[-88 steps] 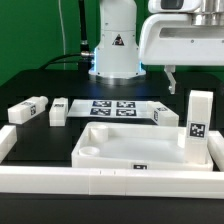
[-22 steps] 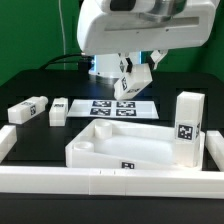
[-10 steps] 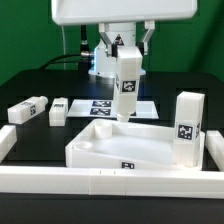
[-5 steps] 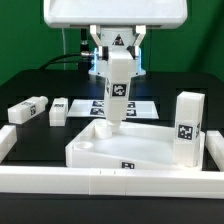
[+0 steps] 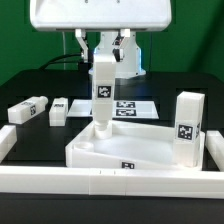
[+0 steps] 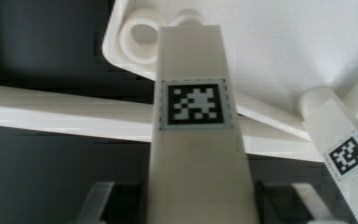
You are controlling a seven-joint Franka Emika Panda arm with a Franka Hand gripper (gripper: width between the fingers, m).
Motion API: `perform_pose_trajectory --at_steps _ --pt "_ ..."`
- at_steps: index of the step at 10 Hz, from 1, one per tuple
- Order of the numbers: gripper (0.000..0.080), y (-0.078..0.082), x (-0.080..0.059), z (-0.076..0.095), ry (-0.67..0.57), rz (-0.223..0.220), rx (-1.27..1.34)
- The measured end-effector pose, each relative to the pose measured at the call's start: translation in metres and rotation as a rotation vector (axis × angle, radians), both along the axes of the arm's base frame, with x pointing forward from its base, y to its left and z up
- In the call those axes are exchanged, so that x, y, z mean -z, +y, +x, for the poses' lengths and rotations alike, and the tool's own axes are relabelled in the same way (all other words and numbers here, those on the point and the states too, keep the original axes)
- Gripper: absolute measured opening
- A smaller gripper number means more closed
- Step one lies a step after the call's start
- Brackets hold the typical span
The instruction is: Assemble desk
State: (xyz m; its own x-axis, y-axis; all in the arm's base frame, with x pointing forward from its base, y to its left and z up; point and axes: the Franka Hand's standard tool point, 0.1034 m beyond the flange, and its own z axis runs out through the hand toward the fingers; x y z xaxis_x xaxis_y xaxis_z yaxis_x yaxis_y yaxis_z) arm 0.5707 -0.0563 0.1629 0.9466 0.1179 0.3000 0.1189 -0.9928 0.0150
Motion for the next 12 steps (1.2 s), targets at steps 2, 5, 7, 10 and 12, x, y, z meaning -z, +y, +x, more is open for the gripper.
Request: perform_pose_trajectory --at_steps 2,5,7,10,12 --pt "0.0288 -0.018 0.001 0.000 -0.112 -0.065 -0.015" --pt "0.0288 -0.033 0.009 -0.004 -0.087 -0.064 -0.003" --pt "0.0288 -0.023 0.009 -0.003 -0.090 -0.057 0.003" --pt "0.0288 -0.025 0.010 -0.004 -0.088 -0.059 0.005" --pt "0.0288 -0.024 0.012 0.002 -0.066 -0.043 0.006"
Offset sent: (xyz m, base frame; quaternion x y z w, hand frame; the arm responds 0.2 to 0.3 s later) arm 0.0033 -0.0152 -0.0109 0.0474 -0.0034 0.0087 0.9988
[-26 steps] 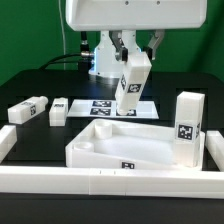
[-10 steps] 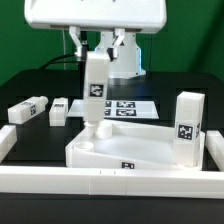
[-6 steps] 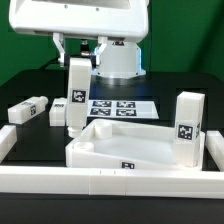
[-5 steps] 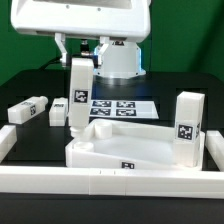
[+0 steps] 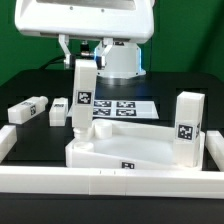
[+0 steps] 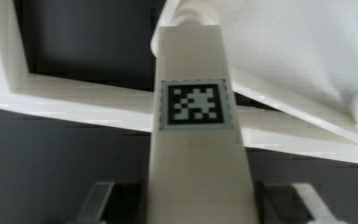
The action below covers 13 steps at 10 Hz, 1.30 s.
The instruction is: Assemble desk
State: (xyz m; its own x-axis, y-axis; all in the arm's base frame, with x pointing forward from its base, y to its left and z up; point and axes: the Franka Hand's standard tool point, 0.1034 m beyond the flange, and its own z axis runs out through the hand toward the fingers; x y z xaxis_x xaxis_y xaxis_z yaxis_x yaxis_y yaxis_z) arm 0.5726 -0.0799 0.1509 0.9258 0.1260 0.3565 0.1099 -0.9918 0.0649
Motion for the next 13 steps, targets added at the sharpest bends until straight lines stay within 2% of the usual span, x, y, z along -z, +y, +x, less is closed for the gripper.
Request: perform_pose_trajectory --at_steps 3,6,7,13 --pt "0.0288 0.005 0.000 0.012 0.000 0.003 -0.013" --pt "0.0288 0.005 0.003 0.010 0.001 0.002 -0.008" --pt "0.0288 0.004 0.008 0.006 0.002 -0.003 -0.004" --pt "0.0288 0.003 0.010 0.006 -0.003 -0.008 -0.003"
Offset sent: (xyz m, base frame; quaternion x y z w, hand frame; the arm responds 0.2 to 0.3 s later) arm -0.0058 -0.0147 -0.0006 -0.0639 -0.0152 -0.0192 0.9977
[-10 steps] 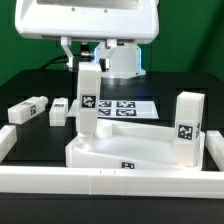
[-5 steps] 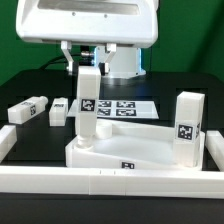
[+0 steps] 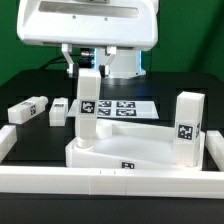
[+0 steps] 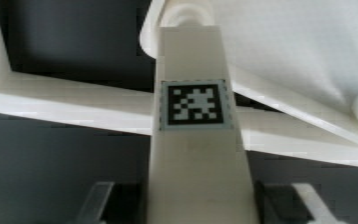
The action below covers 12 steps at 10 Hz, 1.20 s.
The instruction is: Assemble desk
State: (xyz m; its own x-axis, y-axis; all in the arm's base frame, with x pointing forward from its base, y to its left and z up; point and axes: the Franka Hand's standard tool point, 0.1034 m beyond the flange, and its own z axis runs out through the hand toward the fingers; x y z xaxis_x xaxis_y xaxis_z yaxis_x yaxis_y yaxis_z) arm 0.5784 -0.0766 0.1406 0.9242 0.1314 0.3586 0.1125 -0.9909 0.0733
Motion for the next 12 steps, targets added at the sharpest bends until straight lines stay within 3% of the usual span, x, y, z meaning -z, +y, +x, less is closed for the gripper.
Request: perform_pose_trajectory --at_steps 4,12 --pt "0.0288 0.0002 0.0093 -0.0007 0.001 -0.008 -0.001" --pt "0.0288 -0.0028 0.0102 -0.0033 -0.049 -0.038 0.003"
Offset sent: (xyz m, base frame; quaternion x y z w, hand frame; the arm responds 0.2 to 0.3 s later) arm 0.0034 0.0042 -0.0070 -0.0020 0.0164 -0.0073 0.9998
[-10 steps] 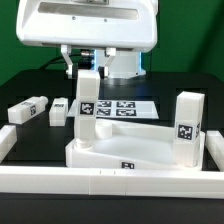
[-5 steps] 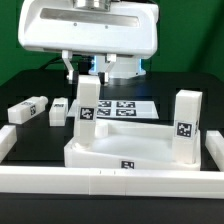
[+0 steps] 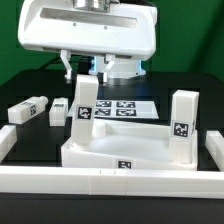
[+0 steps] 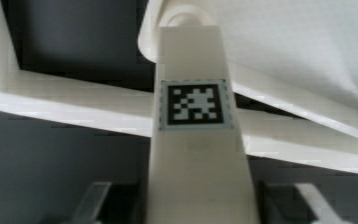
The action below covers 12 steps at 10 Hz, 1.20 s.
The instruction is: Assemble desk
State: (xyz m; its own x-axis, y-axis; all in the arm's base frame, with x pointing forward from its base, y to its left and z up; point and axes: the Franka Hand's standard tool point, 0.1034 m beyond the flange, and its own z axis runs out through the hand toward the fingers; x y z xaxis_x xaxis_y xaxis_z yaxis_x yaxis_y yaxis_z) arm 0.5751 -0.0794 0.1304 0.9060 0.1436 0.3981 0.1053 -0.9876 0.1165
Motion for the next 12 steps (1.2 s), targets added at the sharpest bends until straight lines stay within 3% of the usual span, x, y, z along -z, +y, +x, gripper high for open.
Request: perform_pose_trajectory --at_steps 2,3,9,11,12 --pt "0.0604 0.000 0.000 0.000 0.000 0.000 0.000" --pt "0.0637 0.000 0.000 0.000 0.000 0.000 0.000" --pt "0.0649 -0.001 -0.004 0.000 0.005 0.006 0.002" --pt "0.0649 -0.004 -0.016 -0.003 0.031 0.029 0.008" --pt "0.0649 -0.007 -0.029 -0.006 0.056 0.053 0.013"
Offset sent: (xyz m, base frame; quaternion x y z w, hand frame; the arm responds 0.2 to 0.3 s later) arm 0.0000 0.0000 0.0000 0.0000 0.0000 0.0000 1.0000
